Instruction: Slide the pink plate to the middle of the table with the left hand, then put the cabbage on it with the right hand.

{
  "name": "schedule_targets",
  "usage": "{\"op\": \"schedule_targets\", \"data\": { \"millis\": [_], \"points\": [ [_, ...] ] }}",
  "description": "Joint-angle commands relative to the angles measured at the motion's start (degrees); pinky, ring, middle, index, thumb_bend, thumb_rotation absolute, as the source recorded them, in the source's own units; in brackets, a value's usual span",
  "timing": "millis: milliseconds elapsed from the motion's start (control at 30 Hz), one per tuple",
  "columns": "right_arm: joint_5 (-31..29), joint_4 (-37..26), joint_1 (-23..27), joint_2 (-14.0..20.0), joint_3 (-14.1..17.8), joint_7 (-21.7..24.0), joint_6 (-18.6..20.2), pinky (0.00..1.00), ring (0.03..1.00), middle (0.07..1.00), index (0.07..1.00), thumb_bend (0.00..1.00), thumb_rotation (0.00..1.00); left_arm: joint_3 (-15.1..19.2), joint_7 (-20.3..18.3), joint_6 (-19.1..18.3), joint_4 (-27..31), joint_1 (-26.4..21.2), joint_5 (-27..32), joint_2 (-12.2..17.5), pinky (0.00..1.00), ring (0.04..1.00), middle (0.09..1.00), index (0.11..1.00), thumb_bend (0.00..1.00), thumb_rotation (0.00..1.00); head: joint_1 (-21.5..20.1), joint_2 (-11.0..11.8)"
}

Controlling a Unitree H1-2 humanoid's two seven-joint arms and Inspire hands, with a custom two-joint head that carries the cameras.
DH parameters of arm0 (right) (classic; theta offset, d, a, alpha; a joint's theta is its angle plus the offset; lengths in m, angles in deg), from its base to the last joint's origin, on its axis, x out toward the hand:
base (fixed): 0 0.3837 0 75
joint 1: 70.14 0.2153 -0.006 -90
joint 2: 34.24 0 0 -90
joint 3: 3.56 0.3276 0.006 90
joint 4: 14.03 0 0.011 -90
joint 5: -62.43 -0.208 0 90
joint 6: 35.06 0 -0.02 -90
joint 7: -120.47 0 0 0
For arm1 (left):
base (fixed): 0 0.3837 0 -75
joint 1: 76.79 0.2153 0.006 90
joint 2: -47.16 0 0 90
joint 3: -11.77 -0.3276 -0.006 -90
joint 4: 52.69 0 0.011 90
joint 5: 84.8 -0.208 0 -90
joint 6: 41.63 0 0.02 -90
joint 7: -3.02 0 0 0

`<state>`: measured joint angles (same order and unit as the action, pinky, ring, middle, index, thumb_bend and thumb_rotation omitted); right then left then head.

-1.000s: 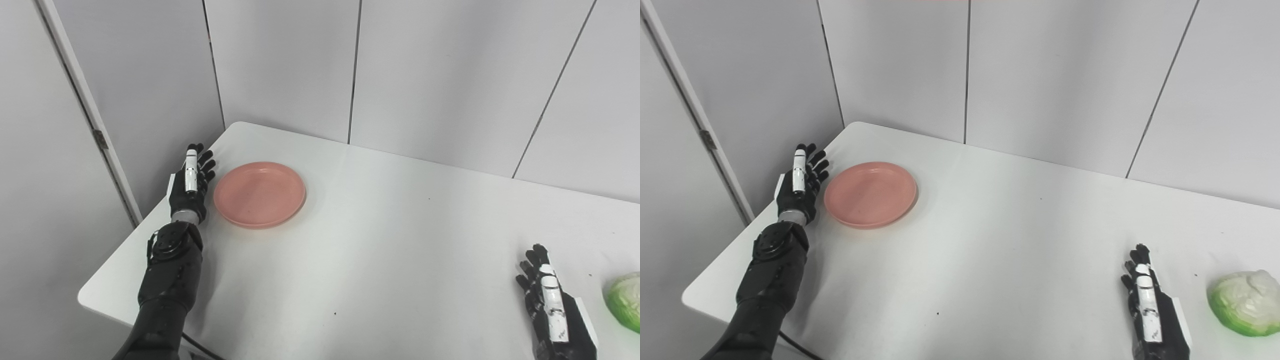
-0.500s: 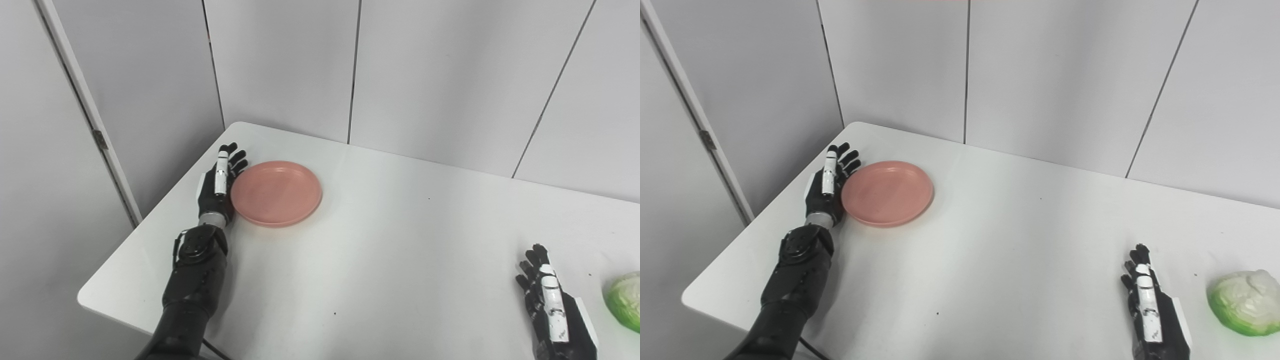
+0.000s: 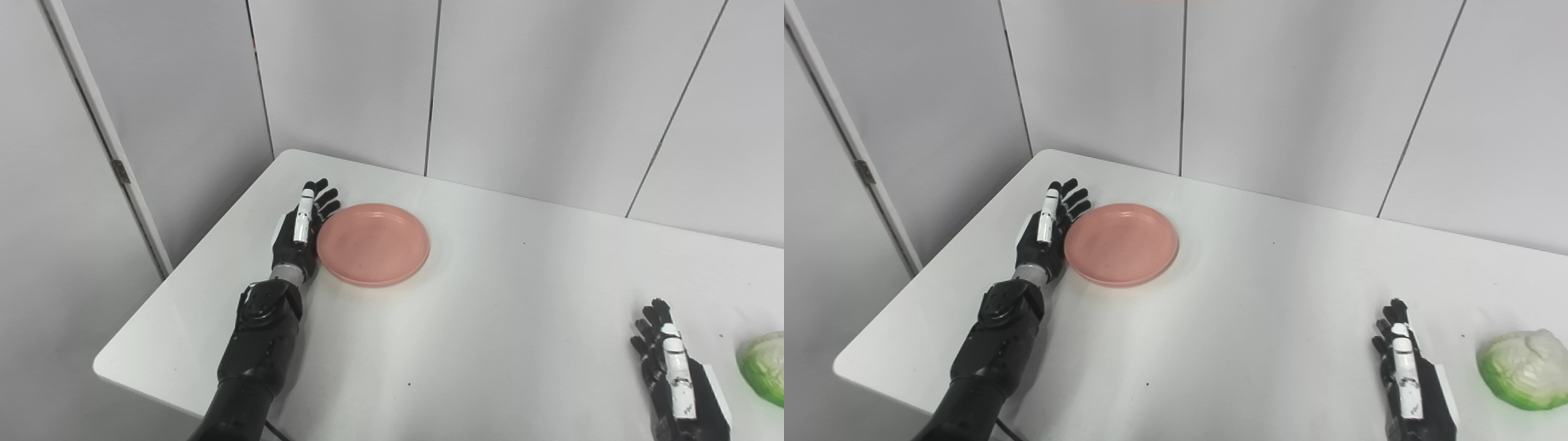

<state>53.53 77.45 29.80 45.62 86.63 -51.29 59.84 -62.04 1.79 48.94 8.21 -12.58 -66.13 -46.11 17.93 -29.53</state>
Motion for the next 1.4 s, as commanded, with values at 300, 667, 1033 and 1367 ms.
{"op": "schedule_targets", "data": {
  "millis": [300, 667, 1033, 1367],
  "points": [
    [0.84, -0.66, 0.91, -2.0, -0.37, -1.05, -0.34, 1.0, 0.993, 0.998, 1.0, 0.19, 1.0, -1.57, -2.73, -2.39, 2.97, -0.66, 1.06, -2.26, 0.9, 0.885, 0.892, 0.88, 0.44, 1.0, -6.14, -1.03],
    [3.71, -0.16, 0.85, -3.82, -1.89, -2.83, -0.72, 1.0, 0.978, 0.984, 0.988, 0.21, 1.0, -3.79, -5.8, -3.09, 3.49, -0.82, 1.51, -4.26, 0.9, 0.885, 0.89, 0.884, 0.44, 1.0, -14.54, -2.09],
    [5.58, 1.08, 1.13, -4.64, -3.32, -3.47, -2.05, 1.0, 0.987, 0.994, 0.998, 0.23, 1.0, -6.17, -7.67, -5.57, 6.36, 1.1, 1.66, -7.03, 0.9, 0.888, 0.899, 0.888, 0.44, 1.0, -19.89, -2.82],
    [6.04, 1.65, 1.18, -5.71, -3.83, -4.26, -2.72, 1.0, 0.976, 0.985, 0.99, 0.21, 1.0, -10.46, -8.09, -8.12, 10.94, 3.83, 0.5, -10.03, 0.91, 0.884, 0.898, 0.89, 0.44, 1.0, -22.04, -3.27]
  ]
}}
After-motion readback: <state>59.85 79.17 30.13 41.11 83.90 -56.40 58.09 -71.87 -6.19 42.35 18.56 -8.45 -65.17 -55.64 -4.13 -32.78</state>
